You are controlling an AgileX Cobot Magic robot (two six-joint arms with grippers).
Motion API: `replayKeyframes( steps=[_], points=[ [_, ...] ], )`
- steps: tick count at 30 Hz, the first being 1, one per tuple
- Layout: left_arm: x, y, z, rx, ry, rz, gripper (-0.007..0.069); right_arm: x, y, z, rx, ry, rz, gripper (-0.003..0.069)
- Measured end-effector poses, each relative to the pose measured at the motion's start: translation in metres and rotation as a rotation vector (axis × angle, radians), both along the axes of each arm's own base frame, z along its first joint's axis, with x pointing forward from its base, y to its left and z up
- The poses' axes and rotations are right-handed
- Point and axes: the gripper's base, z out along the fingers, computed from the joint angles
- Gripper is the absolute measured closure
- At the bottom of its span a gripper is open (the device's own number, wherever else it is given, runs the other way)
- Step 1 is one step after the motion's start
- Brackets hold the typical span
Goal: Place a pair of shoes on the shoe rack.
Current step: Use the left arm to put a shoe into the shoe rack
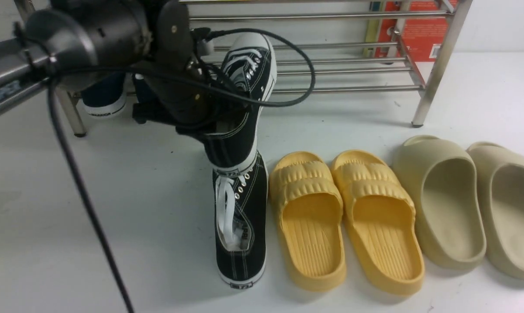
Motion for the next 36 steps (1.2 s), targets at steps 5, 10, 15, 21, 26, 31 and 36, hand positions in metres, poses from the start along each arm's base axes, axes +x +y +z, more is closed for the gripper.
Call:
replayKeyframes(
  steps=[5, 10, 15, 21, 26, 31, 36],
  points=[
    [0.026, -0.008, -0.006, 0.007, -0.021, 0.027, 0.0638, 0.000, 0.000, 0.000, 0.000, 0.000, 0.000, 0.0419],
    [0.054, -0.009, -0.012, -0.004, -0.047, 0.079, 0.0638, 0.000, 0.000, 0.000, 0.000, 0.000, 0.000, 0.0419],
    [0.073, -0.002, -0.017, -0.011, -0.074, 0.164, 0.0638, 0.000, 0.000, 0.000, 0.000, 0.000, 0.000, 0.0419],
    [0.084, 0.001, -0.018, -0.006, -0.131, 0.180, 0.0638, 0.000, 0.000, 0.000, 0.000, 0.000, 0.000, 0.0419],
    [0.093, -0.001, -0.023, -0.006, -0.196, 0.163, 0.0638, 0.000, 0.000, 0.000, 0.000, 0.000, 0.000, 0.0419],
    [0.098, 0.001, -0.037, 0.008, -0.181, 0.192, 0.0638, 0.000, 0.000, 0.000, 0.000, 0.000, 0.000, 0.0419],
    [0.102, 0.008, -0.040, -0.010, -0.175, 0.243, 0.0638, 0.000, 0.000, 0.000, 0.000, 0.000, 0.000, 0.0419]
  ],
)
